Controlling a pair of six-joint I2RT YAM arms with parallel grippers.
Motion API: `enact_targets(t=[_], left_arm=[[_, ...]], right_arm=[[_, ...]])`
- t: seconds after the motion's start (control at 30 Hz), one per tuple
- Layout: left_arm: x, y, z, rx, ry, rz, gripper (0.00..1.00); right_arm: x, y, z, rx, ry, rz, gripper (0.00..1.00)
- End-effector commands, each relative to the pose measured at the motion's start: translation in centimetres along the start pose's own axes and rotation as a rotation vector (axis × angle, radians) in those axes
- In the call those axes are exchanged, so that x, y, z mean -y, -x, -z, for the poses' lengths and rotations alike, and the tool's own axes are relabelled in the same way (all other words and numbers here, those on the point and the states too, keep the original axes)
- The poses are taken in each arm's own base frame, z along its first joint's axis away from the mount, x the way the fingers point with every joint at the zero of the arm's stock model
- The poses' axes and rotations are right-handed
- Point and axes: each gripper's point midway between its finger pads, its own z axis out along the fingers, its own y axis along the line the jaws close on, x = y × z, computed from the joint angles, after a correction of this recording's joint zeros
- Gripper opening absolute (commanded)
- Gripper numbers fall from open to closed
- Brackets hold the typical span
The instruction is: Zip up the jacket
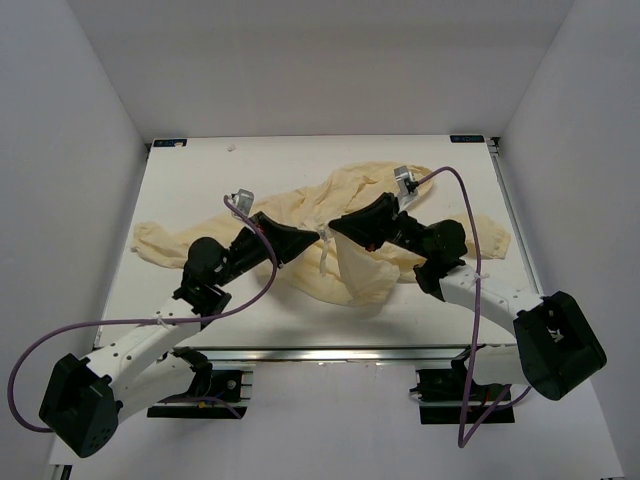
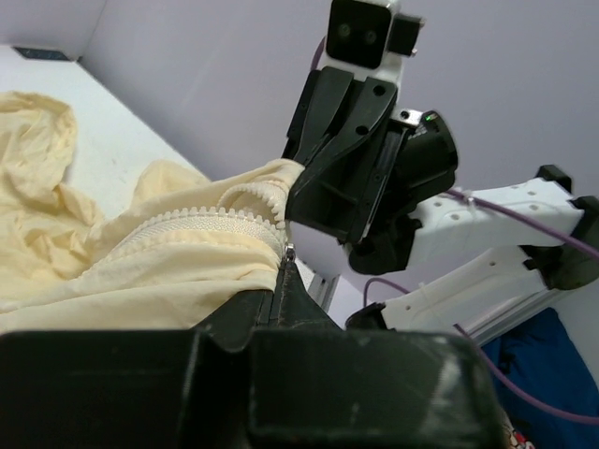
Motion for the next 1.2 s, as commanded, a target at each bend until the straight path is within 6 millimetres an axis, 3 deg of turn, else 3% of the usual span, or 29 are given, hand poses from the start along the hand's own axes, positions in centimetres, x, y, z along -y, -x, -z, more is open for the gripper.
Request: enact_targets(t=[0.0, 0.23, 0.57, 0.67, 0.97, 1.0, 1.1, 1.17], left_arm=[[-0.6, -0.5, 0.5, -0.034, 0.039, -0.033, 0.0], [-2.7, -2.3, 0.7, -0.139, 0.126, -0.053, 0.0], [-3.0, -5.2, 1.5, -0.251, 0.105, -0.002, 0.0], [-2.7, -6.6, 2.1, -0.294, 0.093, 0.041, 0.0], [-5.4, -12.0, 4.7, -0.476, 0.307, 0.102, 0.0], [-6.0, -13.0, 5.8, -0.529, 0.358, 0.1, 0.0], [-6.2, -13.6, 6.3, -0.554, 0.393, 0.1, 0.0], [-6.0, -13.7, 6.4, -0.547, 0.388, 0.113, 0.0]], right_arm=[[0.6, 2.1, -0.5, 0.061, -0.045, 0.033, 0.0], [1.8, 3.0, -1.2, 0.06, -0.101, -0.006, 0.0], [4.6, 2.7, -1.5, 0.077, -0.224, -0.13, 0.0], [6.0, 3.1, -1.3, 0.105, -0.301, -0.156, 0.0], [7.1, 4.4, -1.7, 0.151, -0.377, -0.249, 0.0], [7.4, 4.2, -1.5, 0.132, -0.407, -0.256, 0.0], [7.2, 4.3, -1.4, 0.097, -0.43, -0.236, 0.0], [7.2, 3.0, -0.8, 0.059, -0.44, -0.247, 0.0]])
